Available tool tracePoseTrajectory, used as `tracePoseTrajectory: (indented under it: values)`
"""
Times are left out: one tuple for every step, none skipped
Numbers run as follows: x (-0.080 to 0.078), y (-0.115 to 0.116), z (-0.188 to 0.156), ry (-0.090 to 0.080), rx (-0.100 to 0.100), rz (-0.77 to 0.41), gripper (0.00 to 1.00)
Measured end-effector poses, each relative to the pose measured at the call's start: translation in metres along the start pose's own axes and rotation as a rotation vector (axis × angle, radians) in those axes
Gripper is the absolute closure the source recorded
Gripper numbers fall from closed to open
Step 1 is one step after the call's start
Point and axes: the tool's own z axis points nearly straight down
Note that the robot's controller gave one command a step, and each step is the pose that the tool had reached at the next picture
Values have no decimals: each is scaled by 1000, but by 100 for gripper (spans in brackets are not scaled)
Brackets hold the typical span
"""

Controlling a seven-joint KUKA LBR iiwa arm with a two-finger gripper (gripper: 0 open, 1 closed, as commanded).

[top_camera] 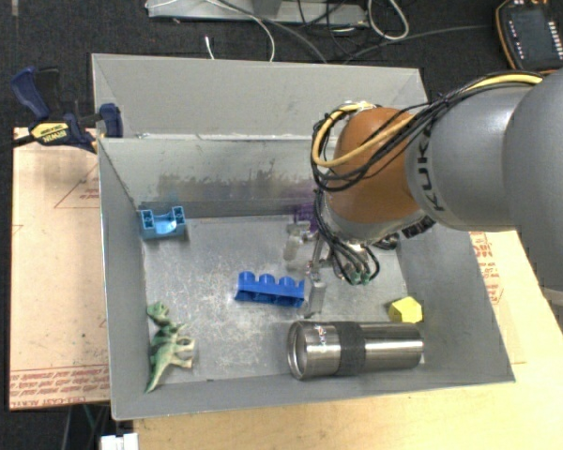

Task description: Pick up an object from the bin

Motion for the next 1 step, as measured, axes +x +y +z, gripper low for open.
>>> tracePoseTrajectory:
  values:
    - [-2, 18, 10, -13, 2, 32, 100]
